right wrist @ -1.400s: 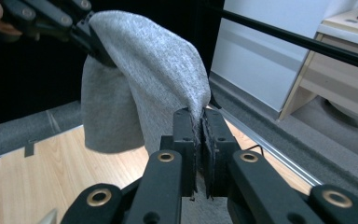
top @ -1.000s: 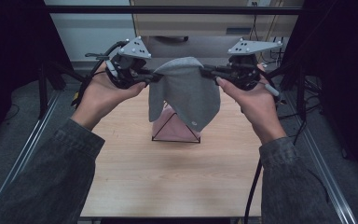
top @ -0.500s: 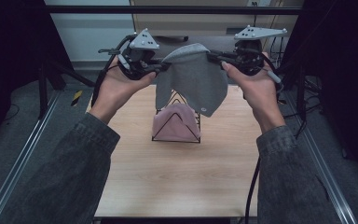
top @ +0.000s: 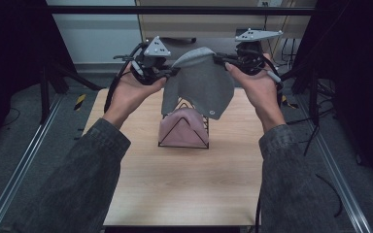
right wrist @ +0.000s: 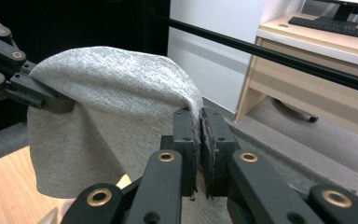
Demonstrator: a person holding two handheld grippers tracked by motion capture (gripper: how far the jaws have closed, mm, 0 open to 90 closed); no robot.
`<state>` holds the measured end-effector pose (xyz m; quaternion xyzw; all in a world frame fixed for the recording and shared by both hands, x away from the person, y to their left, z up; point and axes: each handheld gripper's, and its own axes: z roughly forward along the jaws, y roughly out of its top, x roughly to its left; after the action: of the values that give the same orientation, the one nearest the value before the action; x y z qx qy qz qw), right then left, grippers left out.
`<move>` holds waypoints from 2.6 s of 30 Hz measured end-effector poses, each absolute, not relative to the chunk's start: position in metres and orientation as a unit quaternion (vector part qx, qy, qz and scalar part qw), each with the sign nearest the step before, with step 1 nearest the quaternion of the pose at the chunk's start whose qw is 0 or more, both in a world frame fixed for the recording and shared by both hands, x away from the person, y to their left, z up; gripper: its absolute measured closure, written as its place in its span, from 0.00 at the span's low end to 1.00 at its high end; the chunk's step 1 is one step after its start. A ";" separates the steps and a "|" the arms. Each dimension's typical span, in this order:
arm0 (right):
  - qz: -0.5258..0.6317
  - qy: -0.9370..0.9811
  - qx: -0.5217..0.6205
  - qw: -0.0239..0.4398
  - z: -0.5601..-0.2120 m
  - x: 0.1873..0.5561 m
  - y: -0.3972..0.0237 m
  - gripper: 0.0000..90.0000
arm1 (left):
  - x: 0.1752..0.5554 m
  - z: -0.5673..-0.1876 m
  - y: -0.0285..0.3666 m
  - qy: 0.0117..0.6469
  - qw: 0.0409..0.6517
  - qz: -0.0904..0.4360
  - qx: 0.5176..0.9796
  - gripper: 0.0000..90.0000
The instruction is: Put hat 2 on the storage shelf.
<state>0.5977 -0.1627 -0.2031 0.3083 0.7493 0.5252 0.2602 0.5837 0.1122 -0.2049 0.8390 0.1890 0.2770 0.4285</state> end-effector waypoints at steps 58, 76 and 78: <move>0.474 0.796 0.326 0.187 -0.311 0.615 -0.112 0.95 | 0.611 -0.338 0.158 0.286 0.421 0.205 0.836 0.96; 0.461 0.805 0.331 0.175 -0.333 0.616 -0.102 0.95 | 0.612 -0.363 0.160 0.307 0.409 0.198 0.836 0.96; 0.462 0.804 0.333 0.173 -0.335 0.616 -0.102 0.95 | 0.612 -0.367 0.160 0.309 0.402 0.202 0.838 0.96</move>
<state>0.6158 -0.1023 -0.3350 0.3331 0.8036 0.4618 0.1735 0.6116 0.1599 -0.3670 0.8377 0.3093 0.2020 0.4023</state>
